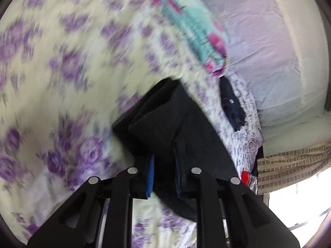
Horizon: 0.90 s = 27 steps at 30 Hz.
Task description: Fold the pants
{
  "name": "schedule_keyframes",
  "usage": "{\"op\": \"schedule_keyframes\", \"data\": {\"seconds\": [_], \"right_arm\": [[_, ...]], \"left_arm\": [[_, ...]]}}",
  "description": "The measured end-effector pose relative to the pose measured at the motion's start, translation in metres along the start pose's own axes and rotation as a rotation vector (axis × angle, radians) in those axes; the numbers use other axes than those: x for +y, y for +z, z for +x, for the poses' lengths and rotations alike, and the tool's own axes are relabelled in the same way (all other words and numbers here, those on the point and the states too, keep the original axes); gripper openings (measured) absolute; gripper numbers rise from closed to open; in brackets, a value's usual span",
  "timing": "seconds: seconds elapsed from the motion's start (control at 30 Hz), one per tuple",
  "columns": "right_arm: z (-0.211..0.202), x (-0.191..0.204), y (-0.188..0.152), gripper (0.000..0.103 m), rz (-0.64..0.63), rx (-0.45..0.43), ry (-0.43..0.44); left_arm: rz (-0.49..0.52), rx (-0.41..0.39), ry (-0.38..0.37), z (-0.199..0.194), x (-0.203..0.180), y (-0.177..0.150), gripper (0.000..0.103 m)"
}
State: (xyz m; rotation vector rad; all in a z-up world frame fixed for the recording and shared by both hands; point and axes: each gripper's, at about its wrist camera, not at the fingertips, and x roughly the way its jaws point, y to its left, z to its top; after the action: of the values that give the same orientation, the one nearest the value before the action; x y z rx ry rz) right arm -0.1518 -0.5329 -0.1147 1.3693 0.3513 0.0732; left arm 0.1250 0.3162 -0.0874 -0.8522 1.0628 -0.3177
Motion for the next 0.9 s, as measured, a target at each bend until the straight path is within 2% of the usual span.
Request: {"op": "schedule_keyframes", "data": {"seconds": [0.1, 0.13, 0.2, 0.23, 0.27, 0.33, 0.4, 0.43, 0.5, 0.6, 0.67, 0.73, 0.9], "right_arm": [[-0.001, 0.003, -0.001, 0.009, -0.018, 0.005, -0.016], [0.0, 0.005, 0.0, 0.009, -0.025, 0.01, -0.025], [-0.001, 0.007, 0.0, 0.011, -0.031, 0.015, -0.029], [-0.001, 0.007, -0.002, 0.012, -0.031, 0.015, -0.026], [-0.001, 0.008, -0.003, 0.014, -0.029, 0.014, -0.021], [-0.003, 0.01, -0.007, 0.017, -0.033, 0.01, -0.015], [-0.006, 0.014, -0.012, 0.025, -0.048, 0.01, -0.014], [-0.007, 0.016, -0.015, 0.027, -0.052, 0.011, -0.016], [-0.009, 0.024, -0.02, 0.039, -0.07, 0.02, -0.026], [-0.011, 0.038, -0.031, 0.054, -0.122, 0.032, -0.071], [-0.01, 0.048, -0.041, 0.064, -0.17, 0.046, -0.12], [-0.009, 0.055, -0.05, 0.066, -0.193, 0.056, -0.167], [-0.02, 0.048, -0.061, 0.07, -0.135, 0.054, -0.149]], "left_arm": [[-0.067, -0.017, -0.095, 0.002, 0.02, -0.011, 0.02], [-0.074, -0.027, -0.114, -0.001, 0.022, -0.012, 0.027], [-0.079, -0.047, -0.151, -0.007, 0.02, -0.015, 0.051], [-0.073, -0.056, -0.154, -0.011, 0.017, -0.016, 0.056], [-0.068, -0.068, -0.141, -0.014, 0.014, -0.017, 0.073], [-0.057, -0.146, -0.063, -0.024, 0.007, -0.02, 0.091], [-0.038, -0.182, -0.004, -0.026, 0.003, -0.02, 0.093], [-0.04, -0.175, 0.003, -0.025, 0.006, -0.019, 0.093], [-0.049, -0.162, 0.021, -0.017, 0.008, -0.02, 0.093], [0.006, -0.159, 0.065, -0.007, -0.004, -0.024, 0.093], [0.025, -0.145, 0.057, 0.0, -0.009, -0.025, 0.093], [0.042, -0.136, 0.053, 0.012, -0.014, -0.025, 0.093], [0.086, -0.156, 0.081, 0.034, -0.026, -0.022, 0.092]]}}
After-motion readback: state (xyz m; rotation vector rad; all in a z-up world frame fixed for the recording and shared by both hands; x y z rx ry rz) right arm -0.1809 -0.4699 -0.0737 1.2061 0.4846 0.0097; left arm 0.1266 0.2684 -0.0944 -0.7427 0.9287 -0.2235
